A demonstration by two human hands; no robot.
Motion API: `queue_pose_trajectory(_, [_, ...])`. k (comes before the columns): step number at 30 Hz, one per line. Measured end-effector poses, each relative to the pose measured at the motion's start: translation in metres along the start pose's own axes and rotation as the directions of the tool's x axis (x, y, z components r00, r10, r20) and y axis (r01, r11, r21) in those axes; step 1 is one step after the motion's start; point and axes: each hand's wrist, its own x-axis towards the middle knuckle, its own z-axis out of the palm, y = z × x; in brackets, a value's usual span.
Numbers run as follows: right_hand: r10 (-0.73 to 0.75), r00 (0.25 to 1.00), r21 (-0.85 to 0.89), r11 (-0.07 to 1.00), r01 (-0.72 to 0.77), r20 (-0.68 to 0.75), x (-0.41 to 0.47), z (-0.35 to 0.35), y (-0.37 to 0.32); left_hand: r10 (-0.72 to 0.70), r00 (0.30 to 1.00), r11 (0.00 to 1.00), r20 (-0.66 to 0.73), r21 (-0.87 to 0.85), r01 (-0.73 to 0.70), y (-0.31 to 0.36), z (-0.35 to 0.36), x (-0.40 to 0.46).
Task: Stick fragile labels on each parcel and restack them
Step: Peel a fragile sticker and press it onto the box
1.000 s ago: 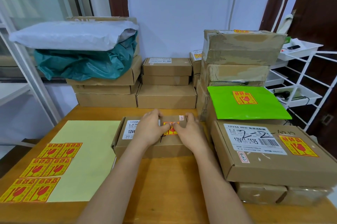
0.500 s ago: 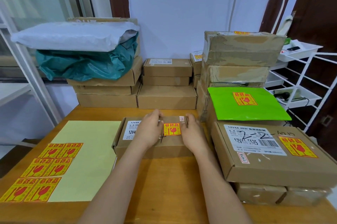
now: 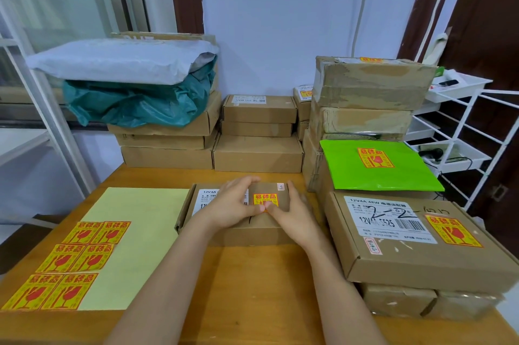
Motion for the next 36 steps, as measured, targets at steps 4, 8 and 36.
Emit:
queue_pose_trajectory(4, [0.004,1.000,0.016,1.000,-0.004,0.027,-0.002,-0.002,0.000,-0.004,0.997,0.993,0.081,-0.120,0.014,-0.005,-0.006,-0.002])
queue_pose_trajectory(8, [-0.002,1.000,0.035,0.999,0.002,0.022,-0.005,-0.002,0.000,0.056,0.992,0.995,0.109,-0.094,-0.046,-0.006,-0.010,-0.001])
queue_pose_trajectory(36, [0.157,0.938,0.282,0.957,-0.067,-0.310,-0.039,0.021,-0.019,-0.384,0.771,0.913,-0.507,-0.334,0.235,-0.027,-0.005,-0.086])
